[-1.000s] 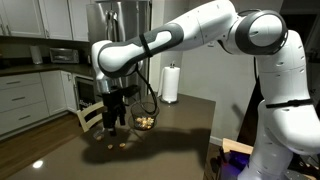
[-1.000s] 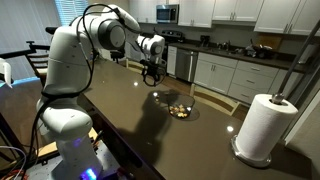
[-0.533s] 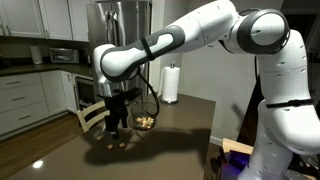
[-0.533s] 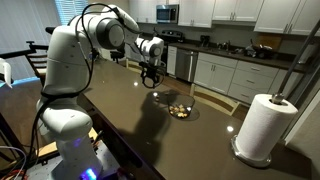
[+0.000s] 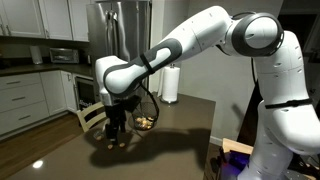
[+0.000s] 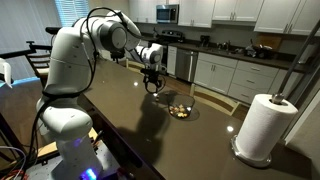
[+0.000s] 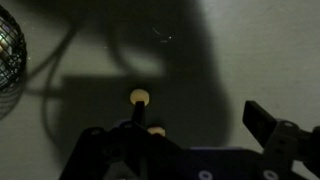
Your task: Pick one candy on the table and put it in the basket
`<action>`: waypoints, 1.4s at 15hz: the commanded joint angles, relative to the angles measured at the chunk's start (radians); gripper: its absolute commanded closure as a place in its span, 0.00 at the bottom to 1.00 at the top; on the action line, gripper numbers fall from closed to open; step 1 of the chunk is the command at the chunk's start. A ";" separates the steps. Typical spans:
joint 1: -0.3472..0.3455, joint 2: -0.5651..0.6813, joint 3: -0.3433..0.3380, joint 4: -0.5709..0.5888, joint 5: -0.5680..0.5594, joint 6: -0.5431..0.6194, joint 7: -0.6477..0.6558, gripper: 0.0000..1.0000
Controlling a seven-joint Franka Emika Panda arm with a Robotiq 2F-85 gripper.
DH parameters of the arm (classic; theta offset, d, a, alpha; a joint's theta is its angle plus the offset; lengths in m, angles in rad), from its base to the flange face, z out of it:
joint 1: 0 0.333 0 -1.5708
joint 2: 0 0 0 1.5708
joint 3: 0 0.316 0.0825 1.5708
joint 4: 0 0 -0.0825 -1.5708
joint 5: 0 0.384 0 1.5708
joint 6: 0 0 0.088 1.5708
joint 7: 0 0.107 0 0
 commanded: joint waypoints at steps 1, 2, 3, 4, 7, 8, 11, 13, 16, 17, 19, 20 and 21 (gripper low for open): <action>0.015 -0.001 -0.020 -0.028 -0.062 0.028 0.016 0.00; 0.015 0.001 -0.022 -0.036 -0.072 0.039 0.012 0.00; 0.017 0.003 -0.026 -0.047 -0.088 0.058 0.010 0.00; 0.018 0.004 -0.029 -0.055 -0.102 0.077 0.010 0.00; 0.015 0.007 -0.034 -0.090 -0.131 0.178 0.009 0.00; 0.014 0.007 -0.037 -0.102 -0.138 0.215 0.013 0.00; 0.011 0.011 -0.045 -0.121 -0.143 0.276 0.012 0.00; 0.007 0.015 -0.038 -0.104 -0.122 0.245 0.001 0.00; 0.004 0.024 -0.040 -0.104 -0.118 0.244 0.000 0.00; 0.001 0.029 -0.037 -0.104 -0.111 0.243 -0.007 0.00; -0.003 0.038 -0.031 -0.103 -0.093 0.236 -0.013 0.00; -0.004 0.043 -0.028 -0.102 -0.085 0.227 -0.014 0.00; -0.004 0.048 -0.027 -0.101 -0.082 0.224 -0.014 0.00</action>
